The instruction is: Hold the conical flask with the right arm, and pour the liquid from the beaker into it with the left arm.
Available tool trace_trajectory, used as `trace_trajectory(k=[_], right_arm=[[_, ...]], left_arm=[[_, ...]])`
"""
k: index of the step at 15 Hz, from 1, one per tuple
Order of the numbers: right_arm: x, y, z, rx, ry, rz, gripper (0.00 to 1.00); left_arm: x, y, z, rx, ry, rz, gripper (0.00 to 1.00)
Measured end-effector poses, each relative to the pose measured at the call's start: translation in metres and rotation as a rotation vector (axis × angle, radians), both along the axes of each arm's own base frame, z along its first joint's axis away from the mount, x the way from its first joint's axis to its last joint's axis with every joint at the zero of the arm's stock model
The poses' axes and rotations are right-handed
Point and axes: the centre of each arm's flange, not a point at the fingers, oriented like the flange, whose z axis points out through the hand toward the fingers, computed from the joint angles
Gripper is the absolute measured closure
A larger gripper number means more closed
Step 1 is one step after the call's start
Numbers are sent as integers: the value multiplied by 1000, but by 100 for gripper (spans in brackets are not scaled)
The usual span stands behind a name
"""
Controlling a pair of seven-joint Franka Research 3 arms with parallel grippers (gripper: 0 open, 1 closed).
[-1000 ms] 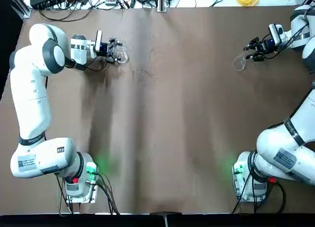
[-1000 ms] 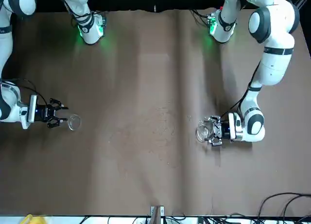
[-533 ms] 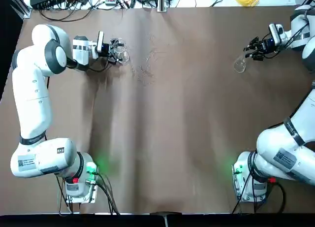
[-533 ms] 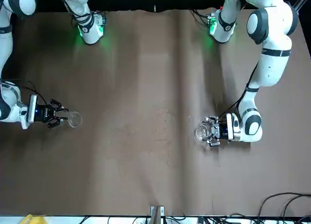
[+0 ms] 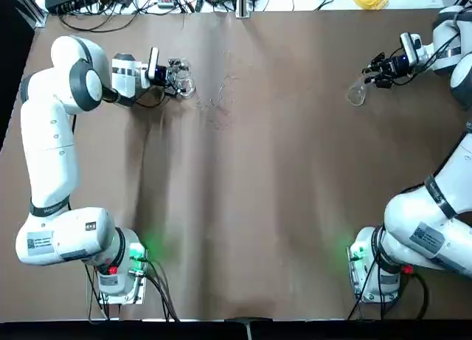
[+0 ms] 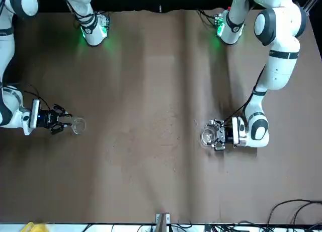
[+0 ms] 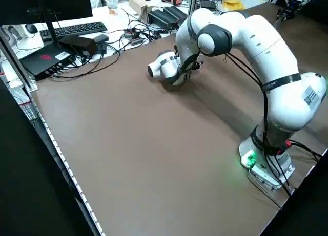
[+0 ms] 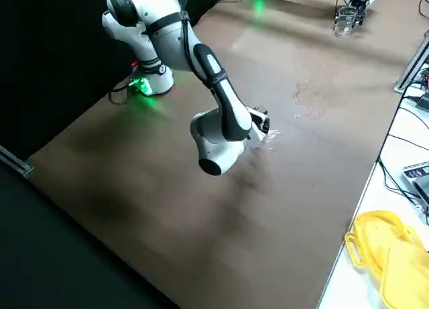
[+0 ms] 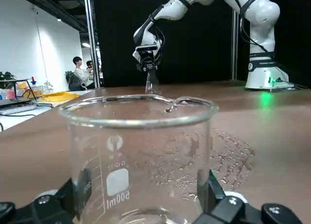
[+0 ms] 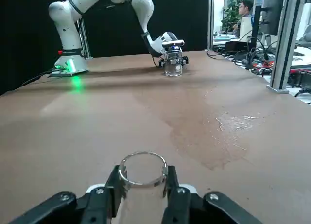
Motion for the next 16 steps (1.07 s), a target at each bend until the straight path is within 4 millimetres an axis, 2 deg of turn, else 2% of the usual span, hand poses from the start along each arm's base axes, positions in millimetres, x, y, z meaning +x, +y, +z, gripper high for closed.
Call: trace_trajectory(k=[5, 11, 14, 16], right_arm=[[9, 29, 0, 2, -1, 48, 61], [25, 82, 3, 67, -15, 59, 61], [32, 102, 5, 106, -27, 34, 61], [38, 121, 0, 95, -32, 10, 61]], left_arm=[[0, -1, 0, 0, 0, -1, 2], [4, -2, 2, -11, 34, 26, 2], [15, -4, 16, 8, 91, 39, 2], [24, -13, 36, 23, 112, 34, 2]])
